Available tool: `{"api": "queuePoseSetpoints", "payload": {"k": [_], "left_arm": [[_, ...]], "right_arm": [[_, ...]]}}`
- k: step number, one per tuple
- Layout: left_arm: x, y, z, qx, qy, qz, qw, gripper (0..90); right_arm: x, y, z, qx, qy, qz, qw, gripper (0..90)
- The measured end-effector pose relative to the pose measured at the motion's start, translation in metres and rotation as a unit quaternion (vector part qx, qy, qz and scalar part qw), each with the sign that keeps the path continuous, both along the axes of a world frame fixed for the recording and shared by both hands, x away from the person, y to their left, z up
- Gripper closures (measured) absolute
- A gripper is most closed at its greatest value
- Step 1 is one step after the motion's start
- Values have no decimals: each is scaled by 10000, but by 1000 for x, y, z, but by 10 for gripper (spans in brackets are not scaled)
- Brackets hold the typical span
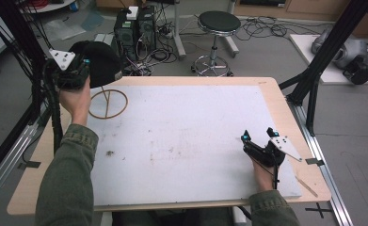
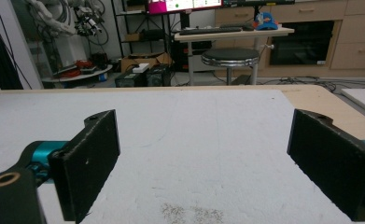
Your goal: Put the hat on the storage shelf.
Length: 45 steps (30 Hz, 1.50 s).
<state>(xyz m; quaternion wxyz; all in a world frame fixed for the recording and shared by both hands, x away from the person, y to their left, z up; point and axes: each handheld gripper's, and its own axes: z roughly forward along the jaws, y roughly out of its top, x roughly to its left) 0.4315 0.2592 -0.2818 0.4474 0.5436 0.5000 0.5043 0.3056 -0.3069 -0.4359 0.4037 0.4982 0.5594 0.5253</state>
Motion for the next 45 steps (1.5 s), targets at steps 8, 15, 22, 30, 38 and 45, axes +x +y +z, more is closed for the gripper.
{"api": "queuePoseSetpoints", "payload": {"k": [8,15,22,30,38,45], "left_arm": [[-4,-1,-6,-357,-289,-60,9989,545],[-10,2,-3,-274,-482,-4,9985,358],[-17,3,-1,-389,-527,-15,9979,290],[-30,0,-1,-355,-631,-65,9974,274],[-46,-1,1,-491,-758,-210,9957,273],[-58,-9,-2,-464,-839,-305,9949,267]], "right_arm": [[-3,0,2,54,-29,-5,10000,86],[-2,0,2,61,-25,19,10000,86],[-3,-1,2,67,-36,2,10000,86],[-3,-1,2,78,-16,-13,10000,85],[-3,-1,2,101,-16,-11,9999,86],[-3,-2,2,234,9,-34,9997,86]]}}
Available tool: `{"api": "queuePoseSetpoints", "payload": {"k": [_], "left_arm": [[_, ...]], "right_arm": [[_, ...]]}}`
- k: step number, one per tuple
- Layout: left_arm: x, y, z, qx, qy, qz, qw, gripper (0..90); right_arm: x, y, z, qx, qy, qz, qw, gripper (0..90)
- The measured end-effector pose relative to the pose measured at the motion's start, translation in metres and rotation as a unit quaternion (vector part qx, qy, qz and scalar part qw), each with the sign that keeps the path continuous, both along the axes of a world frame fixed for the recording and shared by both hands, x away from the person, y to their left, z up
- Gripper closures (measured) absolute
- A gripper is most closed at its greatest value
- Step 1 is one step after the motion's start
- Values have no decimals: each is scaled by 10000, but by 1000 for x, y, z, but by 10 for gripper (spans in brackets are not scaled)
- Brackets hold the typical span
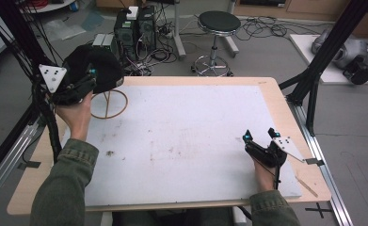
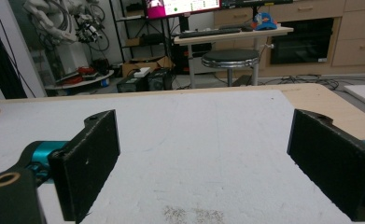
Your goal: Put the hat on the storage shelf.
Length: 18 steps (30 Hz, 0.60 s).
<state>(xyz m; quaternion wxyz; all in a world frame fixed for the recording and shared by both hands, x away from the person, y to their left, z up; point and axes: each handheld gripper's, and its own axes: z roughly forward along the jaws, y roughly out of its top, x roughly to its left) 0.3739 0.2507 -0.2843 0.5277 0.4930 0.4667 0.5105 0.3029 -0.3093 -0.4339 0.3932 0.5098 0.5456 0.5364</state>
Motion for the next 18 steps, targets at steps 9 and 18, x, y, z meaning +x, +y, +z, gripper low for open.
{"api": "queuePoseSetpoints", "payload": {"k": [9,18], "left_arm": [[-7,4,-11,-79,41,78,9999,264],[-20,12,-27,-131,72,69,9999,261]], "right_arm": [[1,1,0,-30,8,34,10000,86],[1,1,-1,-40,1,51,10000,85]]}}
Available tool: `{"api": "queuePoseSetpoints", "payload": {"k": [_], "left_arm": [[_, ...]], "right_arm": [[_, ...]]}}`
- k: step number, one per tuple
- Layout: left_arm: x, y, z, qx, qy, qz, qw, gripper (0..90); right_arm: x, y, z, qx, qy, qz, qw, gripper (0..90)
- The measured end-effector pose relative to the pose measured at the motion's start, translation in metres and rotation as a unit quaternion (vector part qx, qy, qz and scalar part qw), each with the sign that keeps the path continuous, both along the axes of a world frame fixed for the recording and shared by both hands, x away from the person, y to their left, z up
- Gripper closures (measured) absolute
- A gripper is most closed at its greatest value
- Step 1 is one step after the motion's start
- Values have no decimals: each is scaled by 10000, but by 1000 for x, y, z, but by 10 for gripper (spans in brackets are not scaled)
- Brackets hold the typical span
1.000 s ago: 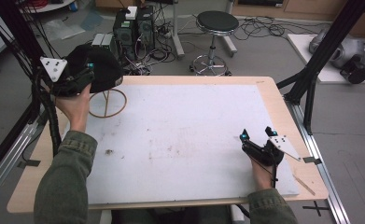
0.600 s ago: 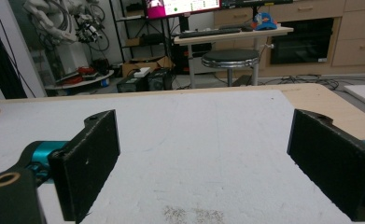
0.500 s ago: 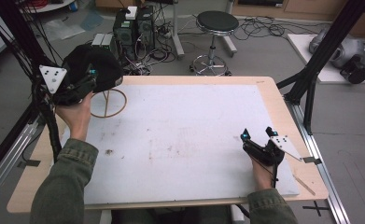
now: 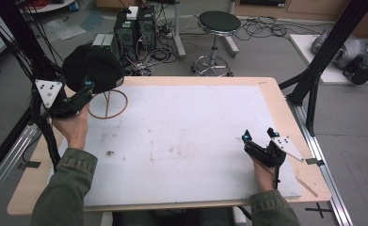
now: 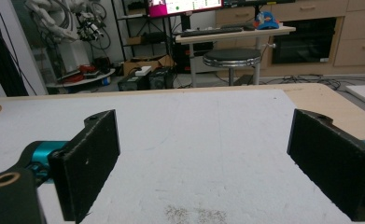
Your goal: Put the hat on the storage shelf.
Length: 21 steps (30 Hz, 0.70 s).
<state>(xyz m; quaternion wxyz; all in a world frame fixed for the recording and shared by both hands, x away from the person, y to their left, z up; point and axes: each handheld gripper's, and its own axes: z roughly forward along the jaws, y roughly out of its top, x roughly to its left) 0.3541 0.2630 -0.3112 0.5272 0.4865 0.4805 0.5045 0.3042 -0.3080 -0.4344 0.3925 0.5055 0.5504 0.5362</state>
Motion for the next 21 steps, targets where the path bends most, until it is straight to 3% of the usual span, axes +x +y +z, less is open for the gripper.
{"api": "queuePoseSetpoints", "payload": {"k": [7,21], "left_arm": [[-9,3,-18,-62,98,-27,9999,257],[-23,-4,-29,51,146,-156,9998,247]], "right_arm": [[0,0,0,-1,3,3,10000,86],[0,1,0,-12,25,17,10000,86]]}}
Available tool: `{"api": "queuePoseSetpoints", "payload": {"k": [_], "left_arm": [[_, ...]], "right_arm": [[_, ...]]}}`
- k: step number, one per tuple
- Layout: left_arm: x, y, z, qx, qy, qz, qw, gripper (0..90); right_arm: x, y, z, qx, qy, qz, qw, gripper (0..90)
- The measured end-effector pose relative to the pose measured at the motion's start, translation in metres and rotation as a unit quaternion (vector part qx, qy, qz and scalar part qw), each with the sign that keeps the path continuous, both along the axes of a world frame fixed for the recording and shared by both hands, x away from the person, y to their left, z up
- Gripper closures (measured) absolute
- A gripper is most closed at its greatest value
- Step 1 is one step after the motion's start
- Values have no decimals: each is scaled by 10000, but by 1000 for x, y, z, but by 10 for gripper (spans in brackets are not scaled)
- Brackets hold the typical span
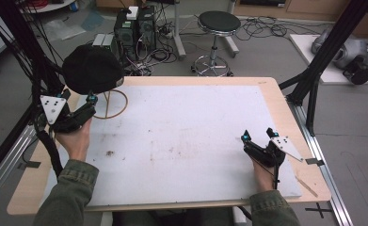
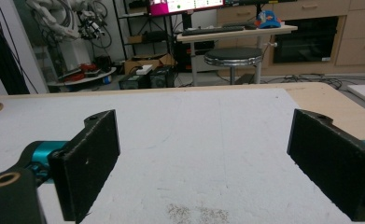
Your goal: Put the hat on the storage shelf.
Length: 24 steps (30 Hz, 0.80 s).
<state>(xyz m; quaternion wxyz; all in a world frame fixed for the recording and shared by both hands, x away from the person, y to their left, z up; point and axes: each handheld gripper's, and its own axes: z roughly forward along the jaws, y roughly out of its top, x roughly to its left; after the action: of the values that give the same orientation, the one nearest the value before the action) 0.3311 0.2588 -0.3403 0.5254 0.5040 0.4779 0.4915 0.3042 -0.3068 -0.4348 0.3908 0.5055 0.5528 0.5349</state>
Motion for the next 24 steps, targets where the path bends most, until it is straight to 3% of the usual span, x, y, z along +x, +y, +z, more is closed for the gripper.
{"api": "queuePoseSetpoints", "payload": {"k": [15,24], "left_arm": [[-22,2,-15,-68,10,-1,10000,245],[-44,-3,-26,99,188,-186,9996,235]], "right_arm": [[1,1,0,-46,34,33,10000,85],[0,1,-2,-32,54,10,10000,85]]}}
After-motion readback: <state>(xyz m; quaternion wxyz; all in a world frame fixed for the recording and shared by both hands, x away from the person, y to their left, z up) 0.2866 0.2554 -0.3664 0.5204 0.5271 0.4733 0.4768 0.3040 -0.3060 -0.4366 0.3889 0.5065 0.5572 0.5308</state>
